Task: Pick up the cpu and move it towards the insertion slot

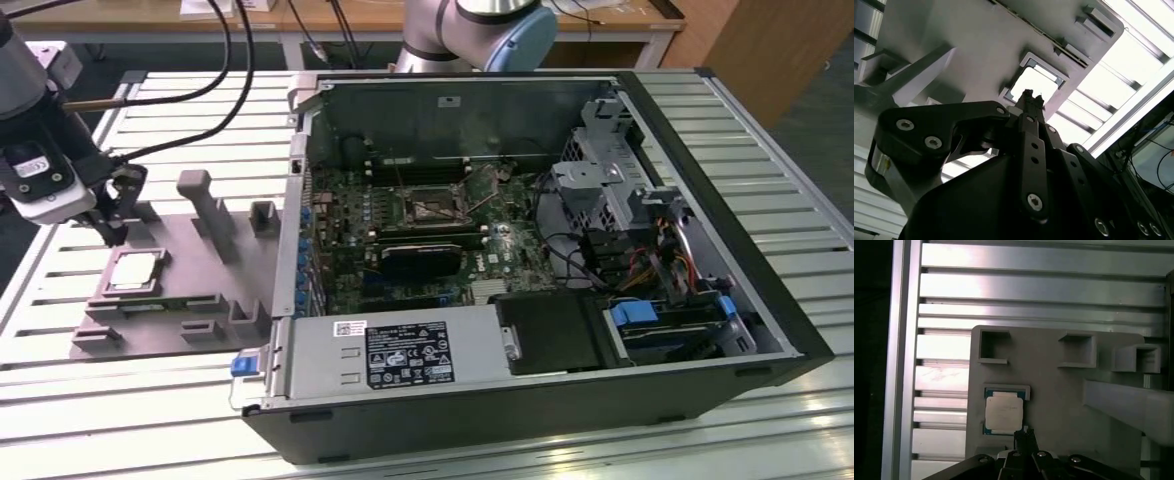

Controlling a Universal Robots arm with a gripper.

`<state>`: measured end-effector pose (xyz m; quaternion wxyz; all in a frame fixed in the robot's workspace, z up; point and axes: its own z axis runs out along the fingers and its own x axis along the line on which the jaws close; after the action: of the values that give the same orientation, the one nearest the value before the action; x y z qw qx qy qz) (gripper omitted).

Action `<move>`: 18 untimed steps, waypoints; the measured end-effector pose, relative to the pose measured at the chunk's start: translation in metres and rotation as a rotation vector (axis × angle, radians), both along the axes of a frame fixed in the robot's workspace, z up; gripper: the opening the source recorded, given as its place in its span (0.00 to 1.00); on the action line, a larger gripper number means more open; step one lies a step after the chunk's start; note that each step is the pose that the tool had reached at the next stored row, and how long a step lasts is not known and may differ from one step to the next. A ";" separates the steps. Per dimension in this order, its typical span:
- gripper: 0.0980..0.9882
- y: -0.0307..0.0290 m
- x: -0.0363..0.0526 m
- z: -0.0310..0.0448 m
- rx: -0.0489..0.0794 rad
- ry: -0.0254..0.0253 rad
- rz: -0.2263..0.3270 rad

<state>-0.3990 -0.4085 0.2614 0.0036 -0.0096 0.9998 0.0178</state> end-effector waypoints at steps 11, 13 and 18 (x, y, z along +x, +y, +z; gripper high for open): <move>0.00 0.0000 -0.0045 -0.0201 0.000 -0.0005 0.000; 0.00 0.0000 -0.0058 -0.0236 0.000 -0.0012 0.000; 0.00 -0.0001 -0.0102 -0.0292 0.001 -0.0154 0.000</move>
<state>-0.4093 -0.4086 0.2322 0.0113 -0.0098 0.9997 0.0185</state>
